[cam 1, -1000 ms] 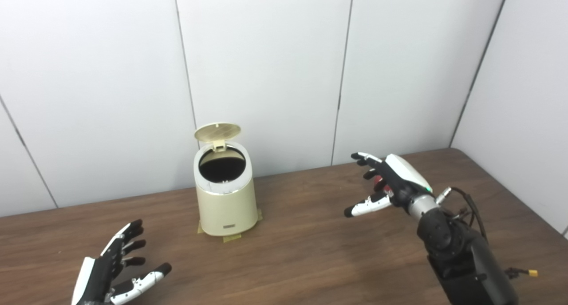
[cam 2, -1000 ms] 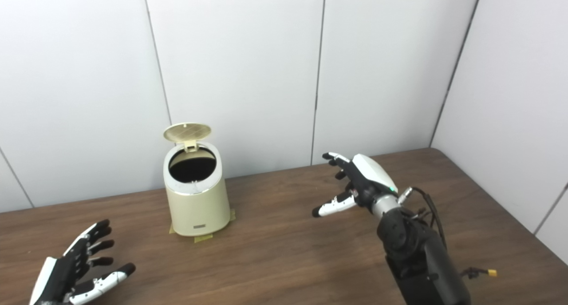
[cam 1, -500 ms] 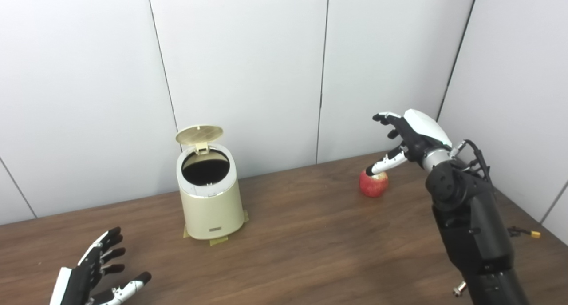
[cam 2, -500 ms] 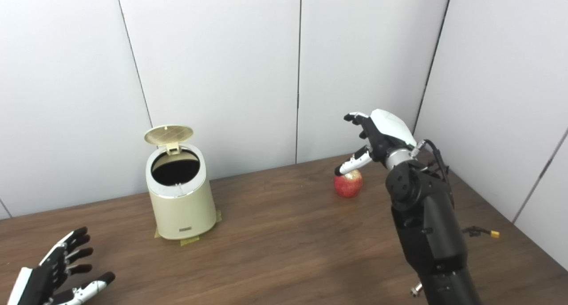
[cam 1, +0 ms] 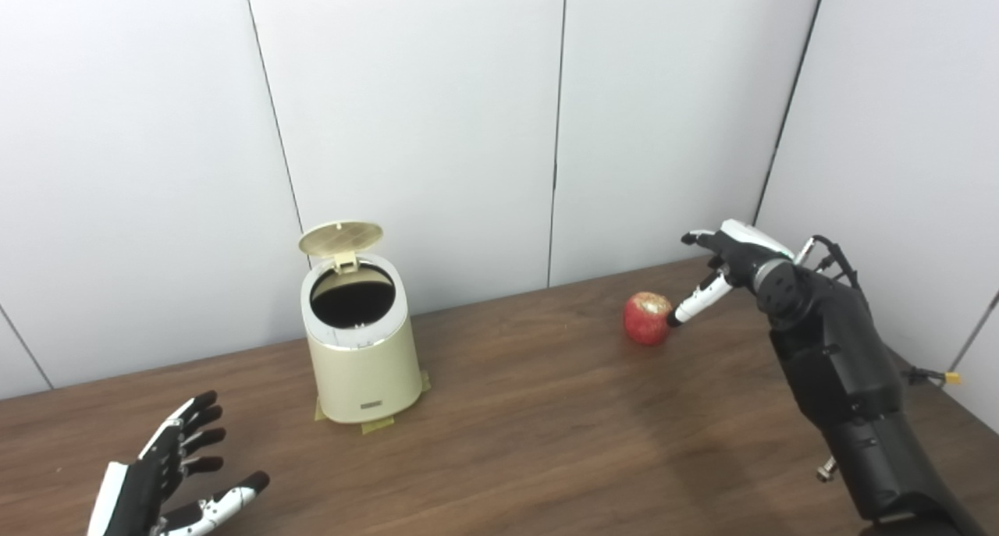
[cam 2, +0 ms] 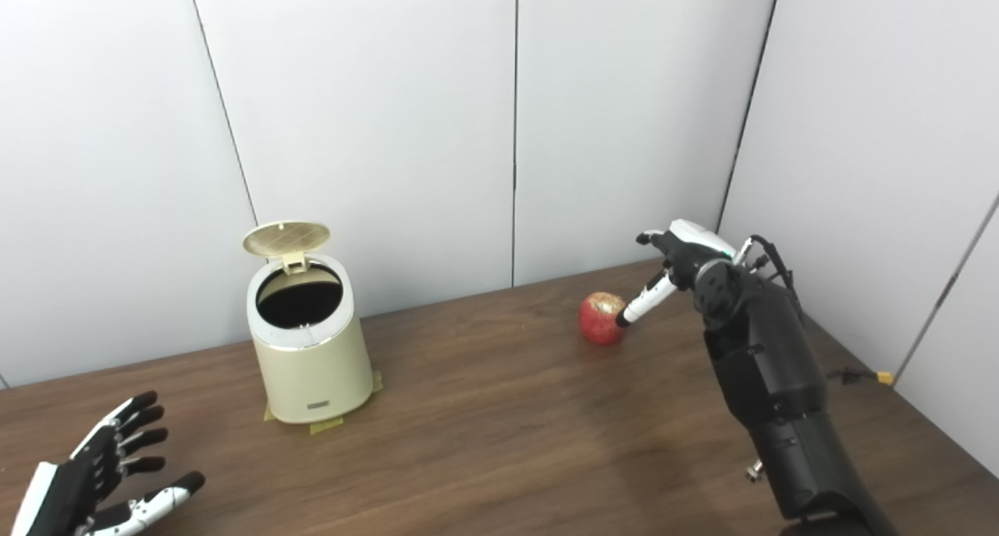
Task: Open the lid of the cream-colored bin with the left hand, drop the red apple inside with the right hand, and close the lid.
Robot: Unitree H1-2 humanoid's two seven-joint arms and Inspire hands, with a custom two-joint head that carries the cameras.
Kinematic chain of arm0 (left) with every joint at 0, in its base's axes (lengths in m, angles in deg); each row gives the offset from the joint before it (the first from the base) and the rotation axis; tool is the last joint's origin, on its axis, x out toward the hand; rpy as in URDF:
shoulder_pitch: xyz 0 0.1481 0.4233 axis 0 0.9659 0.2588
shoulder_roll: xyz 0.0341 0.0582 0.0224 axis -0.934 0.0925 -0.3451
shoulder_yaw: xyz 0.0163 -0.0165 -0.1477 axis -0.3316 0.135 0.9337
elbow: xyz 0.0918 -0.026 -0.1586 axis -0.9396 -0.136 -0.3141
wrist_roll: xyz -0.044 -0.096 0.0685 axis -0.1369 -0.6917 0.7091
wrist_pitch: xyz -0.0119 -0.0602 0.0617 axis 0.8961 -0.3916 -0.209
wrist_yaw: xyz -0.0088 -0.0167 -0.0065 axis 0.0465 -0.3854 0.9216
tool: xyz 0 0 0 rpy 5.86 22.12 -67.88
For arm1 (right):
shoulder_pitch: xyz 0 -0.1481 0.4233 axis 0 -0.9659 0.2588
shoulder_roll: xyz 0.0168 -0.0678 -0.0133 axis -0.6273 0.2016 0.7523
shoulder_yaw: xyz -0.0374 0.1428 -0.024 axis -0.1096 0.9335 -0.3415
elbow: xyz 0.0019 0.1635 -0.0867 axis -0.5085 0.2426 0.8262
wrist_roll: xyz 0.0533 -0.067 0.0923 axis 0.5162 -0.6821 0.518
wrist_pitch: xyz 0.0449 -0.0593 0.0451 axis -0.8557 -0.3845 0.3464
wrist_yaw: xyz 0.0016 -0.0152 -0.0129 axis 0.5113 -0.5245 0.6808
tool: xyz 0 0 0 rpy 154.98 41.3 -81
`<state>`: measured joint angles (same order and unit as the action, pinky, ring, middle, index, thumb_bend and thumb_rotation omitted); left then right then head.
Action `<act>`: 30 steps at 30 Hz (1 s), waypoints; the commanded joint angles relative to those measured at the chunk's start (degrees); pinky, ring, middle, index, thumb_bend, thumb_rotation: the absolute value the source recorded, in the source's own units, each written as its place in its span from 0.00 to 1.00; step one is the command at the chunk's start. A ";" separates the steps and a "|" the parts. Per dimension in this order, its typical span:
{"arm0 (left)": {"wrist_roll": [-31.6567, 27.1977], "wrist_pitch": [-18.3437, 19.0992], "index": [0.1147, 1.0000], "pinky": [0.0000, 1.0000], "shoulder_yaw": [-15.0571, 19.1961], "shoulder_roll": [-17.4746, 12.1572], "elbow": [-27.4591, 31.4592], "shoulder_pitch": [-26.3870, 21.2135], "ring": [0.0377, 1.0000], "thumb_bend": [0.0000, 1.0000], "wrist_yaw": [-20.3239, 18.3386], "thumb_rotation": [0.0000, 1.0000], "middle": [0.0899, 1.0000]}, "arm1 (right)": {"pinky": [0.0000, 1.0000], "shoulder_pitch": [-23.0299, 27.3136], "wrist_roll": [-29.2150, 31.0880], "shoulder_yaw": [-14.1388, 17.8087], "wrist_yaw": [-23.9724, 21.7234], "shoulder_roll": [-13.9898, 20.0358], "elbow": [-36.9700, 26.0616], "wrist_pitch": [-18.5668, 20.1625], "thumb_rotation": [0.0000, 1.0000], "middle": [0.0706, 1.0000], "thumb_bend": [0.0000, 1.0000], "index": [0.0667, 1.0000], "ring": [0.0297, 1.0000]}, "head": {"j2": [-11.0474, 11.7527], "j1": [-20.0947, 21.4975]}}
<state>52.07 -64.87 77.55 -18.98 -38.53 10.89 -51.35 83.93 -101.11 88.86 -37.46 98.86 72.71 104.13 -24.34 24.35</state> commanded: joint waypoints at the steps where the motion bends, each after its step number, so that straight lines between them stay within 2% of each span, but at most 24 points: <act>1: -0.28 -0.92 0.88 0.68 0.34 -0.55 2.61 -1.88 0.80 0.67 0.33 0.00 0.86 | 0.70 3.95 1.50 0.13 2.35 2.57 -0.08 -0.26 0.15 0.95 0.95 0.92 0.87 | -0.11 0.01; 7: 0.06 -0.23 0.88 0.70 0.31 -0.72 3.36 -1.69 0.80 0.68 0.22 0.00 0.86 | 0.79 4.14 3.76 -2.15 6.65 2.49 4.66 -0.26 0.13 0.97 0.96 0.91 0.92 | -0.40 -0.28; 9: 0.15 -0.14 0.87 0.69 0.29 -0.77 3.55 -1.66 0.80 0.67 0.14 0.00 0.85 | 0.77 3.97 3.86 -3.91 6.90 2.62 5.26 -0.27 0.16 0.96 0.95 0.92 0.91 | -0.54 -0.38; 13: 0.40 0.15 0.87 0.70 0.10 -0.79 4.02 -1.41 0.79 0.67 -0.10 0.00 0.86 | 0.80 3.61 4.34 -5.05 8.11 1.50 6.06 -0.25 0.13 0.96 0.90 0.92 0.92 | -0.76 -0.40; 17: 1.31 -0.08 0.87 0.68 -0.32 -0.91 4.16 -1.25 0.78 0.67 -0.17 0.00 0.85 | 0.78 3.65 6.04 -7.98 10.38 1.59 7.68 -0.47 0.14 0.95 0.89 0.90 0.90 | -0.86 -0.63; 23: 1.58 0.72 0.86 0.66 -0.54 -0.65 4.67 -0.93 0.77 0.68 -0.23 0.00 0.84 | 0.74 4.25 10.96 -9.06 13.64 0.82 10.62 -0.79 0.12 0.90 0.89 0.89 0.86 | -1.00 -0.76; 30: 1.62 0.52 0.87 0.66 -0.76 -0.90 4.53 -0.79 0.78 0.67 -0.50 0.00 0.85 | 0.70 4.44 12.78 -12.48 16.10 1.15 11.80 -1.44 0.17 0.92 0.90 0.90 0.85 | -1.38 -0.99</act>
<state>53.40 -63.69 76.62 -19.05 -35.55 11.76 -52.14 85.21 -88.84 76.50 -22.60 98.68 85.44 103.64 -25.66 23.29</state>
